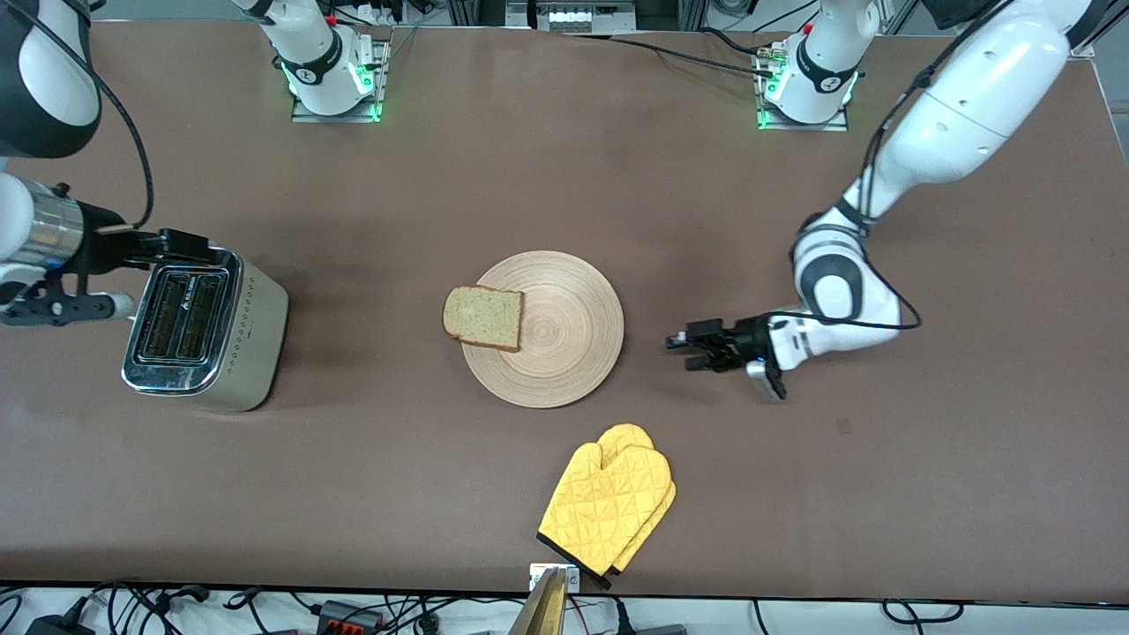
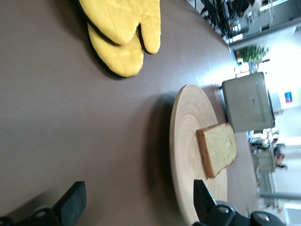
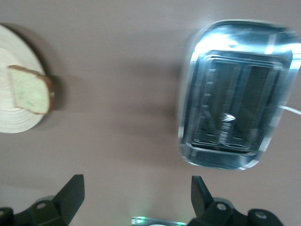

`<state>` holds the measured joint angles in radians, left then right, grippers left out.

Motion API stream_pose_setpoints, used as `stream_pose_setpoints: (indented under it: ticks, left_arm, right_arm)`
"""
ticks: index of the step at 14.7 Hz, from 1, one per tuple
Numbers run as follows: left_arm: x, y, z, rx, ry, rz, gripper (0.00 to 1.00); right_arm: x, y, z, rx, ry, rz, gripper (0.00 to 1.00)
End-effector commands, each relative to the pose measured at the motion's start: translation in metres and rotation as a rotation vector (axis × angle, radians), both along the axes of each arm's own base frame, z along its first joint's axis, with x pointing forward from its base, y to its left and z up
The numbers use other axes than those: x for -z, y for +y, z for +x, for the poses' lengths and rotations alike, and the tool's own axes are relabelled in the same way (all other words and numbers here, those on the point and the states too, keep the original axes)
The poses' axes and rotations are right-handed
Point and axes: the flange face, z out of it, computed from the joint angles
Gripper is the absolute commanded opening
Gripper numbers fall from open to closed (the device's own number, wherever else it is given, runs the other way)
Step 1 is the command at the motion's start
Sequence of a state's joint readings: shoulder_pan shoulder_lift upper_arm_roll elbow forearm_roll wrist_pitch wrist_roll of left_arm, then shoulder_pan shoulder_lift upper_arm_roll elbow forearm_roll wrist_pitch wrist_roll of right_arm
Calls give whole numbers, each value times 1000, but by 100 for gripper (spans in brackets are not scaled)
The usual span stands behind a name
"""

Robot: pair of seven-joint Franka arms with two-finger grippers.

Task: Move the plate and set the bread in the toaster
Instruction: 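Release the plate and withdraw the left gripper while the right gripper reaches out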

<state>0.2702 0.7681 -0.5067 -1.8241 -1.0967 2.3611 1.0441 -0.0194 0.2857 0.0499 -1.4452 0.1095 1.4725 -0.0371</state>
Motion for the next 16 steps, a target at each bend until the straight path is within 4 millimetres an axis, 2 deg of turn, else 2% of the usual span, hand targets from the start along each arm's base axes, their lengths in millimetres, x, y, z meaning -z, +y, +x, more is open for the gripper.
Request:
stream_pose_setpoints:
  ticks: [1,2,4,6,8,9,12,14,16]
  left_arm:
    - [-32,45,38,151,-124,71,100]
    - [-51,64,53,229,-162,107,100]
    - [-74,96,66,343,-171,145,100]
    - [-87,129,64,416,-113,144,100]
    - [-107,174,62,475,-25,192,100]
    - [-121,184,60,507,31,224,100]
    - [-174,197,58,532,218,345,100]
    - [-202,201,55,501,339,412,100]
    - [-246,199,47,433,430,547,100]
  right_arm:
    - [25,9,9,44,45,108,100]
    - [32,12,12,72,59,115,100]
    - [44,25,14,129,75,95,100]
    - [66,44,12,147,70,82,100]
    - [92,52,7,166,53,74,100]
    - [98,53,4,169,45,73,100]
    - [118,72,-8,153,24,67,100]
    - [133,87,-16,149,-7,63,100]
    - [143,105,-25,206,-9,41,100]
